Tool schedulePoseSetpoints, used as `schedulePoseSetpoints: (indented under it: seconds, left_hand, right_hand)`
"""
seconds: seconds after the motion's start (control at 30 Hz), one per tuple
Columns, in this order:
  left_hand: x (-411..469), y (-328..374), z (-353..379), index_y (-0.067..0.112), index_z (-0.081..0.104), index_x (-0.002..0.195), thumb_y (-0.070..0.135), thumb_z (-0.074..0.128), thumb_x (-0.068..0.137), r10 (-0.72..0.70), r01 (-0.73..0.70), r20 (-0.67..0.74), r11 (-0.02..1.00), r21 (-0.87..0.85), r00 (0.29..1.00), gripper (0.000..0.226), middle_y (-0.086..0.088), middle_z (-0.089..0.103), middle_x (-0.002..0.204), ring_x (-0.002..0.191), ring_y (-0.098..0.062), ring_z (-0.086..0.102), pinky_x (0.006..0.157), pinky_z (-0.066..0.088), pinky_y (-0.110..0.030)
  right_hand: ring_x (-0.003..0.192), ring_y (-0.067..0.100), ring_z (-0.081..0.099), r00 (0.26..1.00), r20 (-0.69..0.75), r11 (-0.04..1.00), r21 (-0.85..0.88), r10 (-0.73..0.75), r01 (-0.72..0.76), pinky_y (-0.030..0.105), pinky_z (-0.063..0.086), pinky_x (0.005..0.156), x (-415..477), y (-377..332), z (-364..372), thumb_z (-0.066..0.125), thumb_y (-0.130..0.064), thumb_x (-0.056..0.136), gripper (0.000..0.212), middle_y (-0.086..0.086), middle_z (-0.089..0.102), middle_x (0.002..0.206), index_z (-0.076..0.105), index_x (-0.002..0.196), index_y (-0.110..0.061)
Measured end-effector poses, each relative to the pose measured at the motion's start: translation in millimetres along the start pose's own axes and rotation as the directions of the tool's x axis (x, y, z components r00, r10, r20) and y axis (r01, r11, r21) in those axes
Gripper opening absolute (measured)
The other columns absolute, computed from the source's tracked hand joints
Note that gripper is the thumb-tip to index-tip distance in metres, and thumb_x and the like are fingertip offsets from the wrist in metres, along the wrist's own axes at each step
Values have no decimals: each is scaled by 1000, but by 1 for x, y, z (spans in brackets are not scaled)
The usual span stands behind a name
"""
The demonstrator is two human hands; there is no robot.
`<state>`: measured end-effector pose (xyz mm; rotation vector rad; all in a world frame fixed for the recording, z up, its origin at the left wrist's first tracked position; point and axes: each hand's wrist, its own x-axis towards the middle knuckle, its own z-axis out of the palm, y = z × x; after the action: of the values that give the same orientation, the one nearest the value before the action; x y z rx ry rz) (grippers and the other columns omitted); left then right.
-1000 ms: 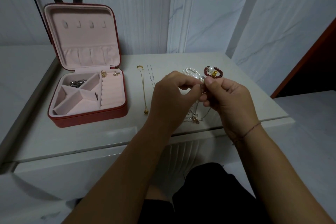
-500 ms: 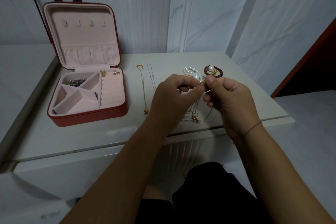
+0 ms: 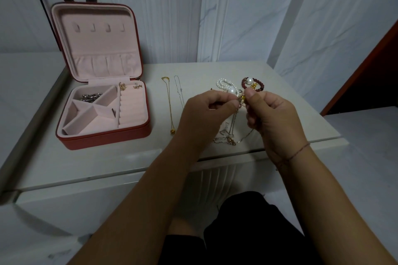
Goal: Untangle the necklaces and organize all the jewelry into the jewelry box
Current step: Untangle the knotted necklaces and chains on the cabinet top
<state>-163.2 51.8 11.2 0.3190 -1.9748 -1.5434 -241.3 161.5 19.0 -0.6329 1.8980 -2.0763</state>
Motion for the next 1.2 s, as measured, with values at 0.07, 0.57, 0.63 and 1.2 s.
schedulePoseSetpoints:
  seconds: [0.07,0.57,0.63,1.2]
  left_hand:
    - [0,0,-1,9,70,97,11,64,88,-50,52,34,996,-70,998,11,4,69,89,81,5,62,72,46,-6]
    - [10,-13,1,9,67,83,26,58,84,424,-348,-52,802,485,904,19,6,55,84,80,-10,48,69,35,-11]
    - [10,-13,2,9,66,83,27,54,83,453,-362,-56,776,516,890,21,8,52,84,81,-9,45,70,32,-9]
    - [-4,-2,3,13,73,103,18,66,88,-58,60,-116,998,9,991,18,6,72,86,75,3,64,75,53,-15]
  right_hand:
    - [50,11,41,1000,5,1000,6,1,-1,22,36,52,0,0,0,63,-25,88,23,0,47,55,61,69,-13]
    - [77,0,56,899,161,707,-568,-408,422,5,40,70,4,1,-12,71,-15,83,6,-13,63,84,71,85,-20]
    - [75,1,57,915,151,736,-553,-373,391,7,42,68,3,0,-11,71,-14,83,8,-10,65,82,70,83,-22]
    - [81,37,62,972,39,924,-304,-231,232,46,55,78,-3,0,-7,76,-13,78,5,11,70,82,72,81,-15]
